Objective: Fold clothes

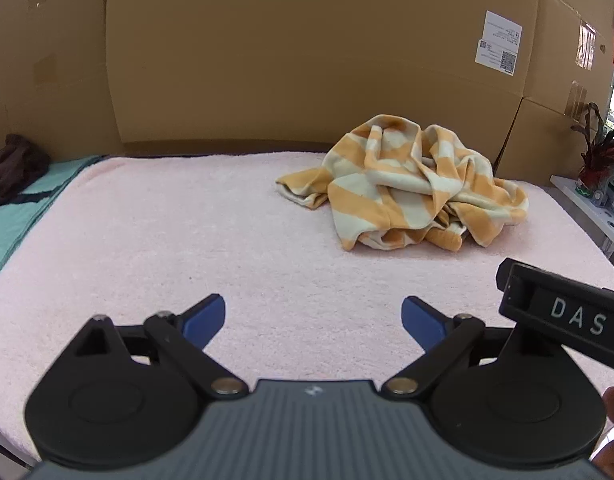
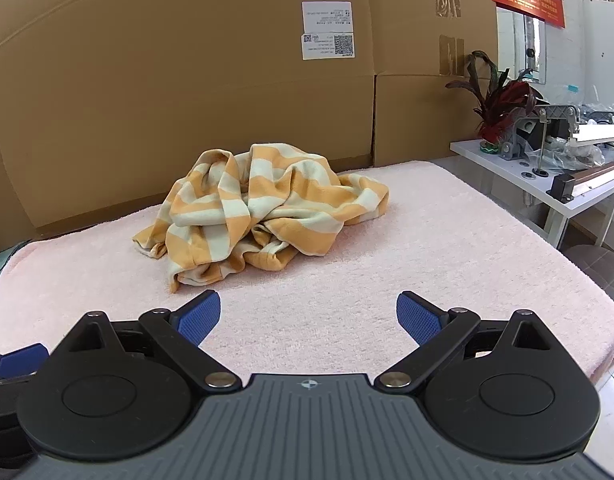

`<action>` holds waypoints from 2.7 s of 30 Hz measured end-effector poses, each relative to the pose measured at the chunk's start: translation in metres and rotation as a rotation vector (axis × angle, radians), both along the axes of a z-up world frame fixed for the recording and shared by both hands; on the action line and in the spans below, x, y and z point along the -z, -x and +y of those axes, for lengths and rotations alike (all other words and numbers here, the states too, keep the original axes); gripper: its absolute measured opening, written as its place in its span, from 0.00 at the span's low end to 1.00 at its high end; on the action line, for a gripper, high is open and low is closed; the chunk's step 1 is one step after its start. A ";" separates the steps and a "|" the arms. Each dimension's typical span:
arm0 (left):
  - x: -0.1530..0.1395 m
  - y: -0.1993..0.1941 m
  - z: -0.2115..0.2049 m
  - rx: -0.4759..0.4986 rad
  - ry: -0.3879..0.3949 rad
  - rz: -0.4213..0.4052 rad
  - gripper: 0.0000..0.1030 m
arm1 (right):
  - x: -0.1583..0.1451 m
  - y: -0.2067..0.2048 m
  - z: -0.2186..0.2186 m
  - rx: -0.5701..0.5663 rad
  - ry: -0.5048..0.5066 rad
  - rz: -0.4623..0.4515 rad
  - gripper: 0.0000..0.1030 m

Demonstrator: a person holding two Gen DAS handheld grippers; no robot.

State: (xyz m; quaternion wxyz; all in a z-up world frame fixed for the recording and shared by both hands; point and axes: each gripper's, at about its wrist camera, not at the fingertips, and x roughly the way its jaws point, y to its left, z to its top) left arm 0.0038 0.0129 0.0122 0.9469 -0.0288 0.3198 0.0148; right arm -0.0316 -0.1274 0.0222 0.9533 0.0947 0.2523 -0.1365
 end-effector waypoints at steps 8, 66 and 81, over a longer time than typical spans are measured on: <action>0.007 0.001 0.005 -0.042 0.027 -0.001 0.98 | 0.000 0.001 0.001 0.004 -0.001 -0.007 0.94; 0.018 -0.013 0.008 -0.058 -0.059 0.032 0.99 | 0.009 -0.011 0.006 -0.004 0.010 0.007 0.94; 0.033 -0.085 0.007 -0.041 -0.084 0.099 0.99 | 0.008 -0.077 -0.027 -0.012 0.014 0.043 0.94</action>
